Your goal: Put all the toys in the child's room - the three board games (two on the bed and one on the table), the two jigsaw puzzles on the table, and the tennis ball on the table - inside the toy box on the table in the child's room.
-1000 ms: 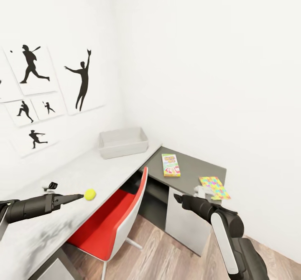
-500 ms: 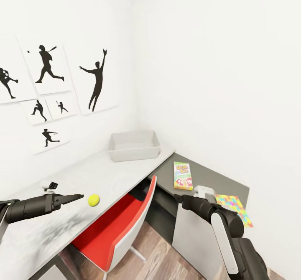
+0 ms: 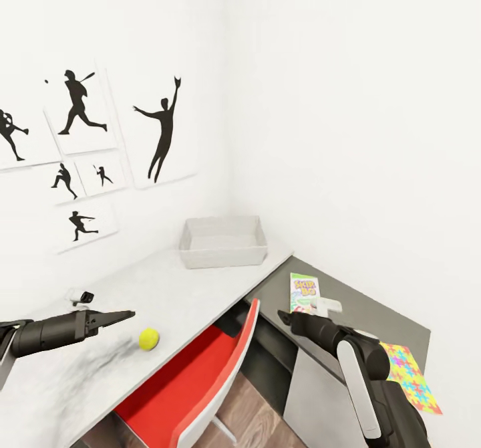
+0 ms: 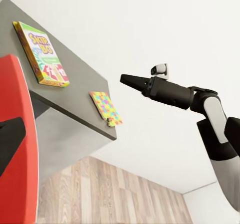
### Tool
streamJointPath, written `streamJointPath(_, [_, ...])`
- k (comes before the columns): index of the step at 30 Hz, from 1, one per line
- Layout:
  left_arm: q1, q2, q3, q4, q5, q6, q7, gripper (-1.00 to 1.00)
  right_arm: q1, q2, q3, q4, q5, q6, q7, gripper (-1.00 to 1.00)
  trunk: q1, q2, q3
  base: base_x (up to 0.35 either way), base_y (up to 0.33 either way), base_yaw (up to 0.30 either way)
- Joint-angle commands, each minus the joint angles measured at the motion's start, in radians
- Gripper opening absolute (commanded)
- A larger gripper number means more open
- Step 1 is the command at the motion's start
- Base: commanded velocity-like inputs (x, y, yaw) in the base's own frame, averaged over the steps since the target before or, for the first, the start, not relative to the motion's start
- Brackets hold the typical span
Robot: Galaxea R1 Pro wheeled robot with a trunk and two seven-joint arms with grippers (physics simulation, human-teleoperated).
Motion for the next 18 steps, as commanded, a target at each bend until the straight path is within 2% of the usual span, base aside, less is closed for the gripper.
streamJointPath(1, [-0.001,0.0,0.0,0.0,0.0,0.011,-0.004,1.0,-0.001,0.0,-0.001,-0.001,0.0,0.005,0.001,1.0,0.001,-0.002,-0.002,0.259,-0.002,0.005])
streamJointPath(6, [-0.001,-0.002,0.0,0.0,0.0,0.01,-0.006,1.0,-0.001,0.001,-0.001,-0.002,0.0,0.006,0.001,1.0,0.001,-0.002,-0.002,0.143,-0.001,0.002])
streamJointPath(18, [-0.001,-0.003,0.0,0.0,0.0,0.01,-0.006,1.0,-0.001,0.0,0.0,-0.002,0.0,0.003,0.004,1.0,0.001,-0.002,-0.002,0.011,0.0,0.0])
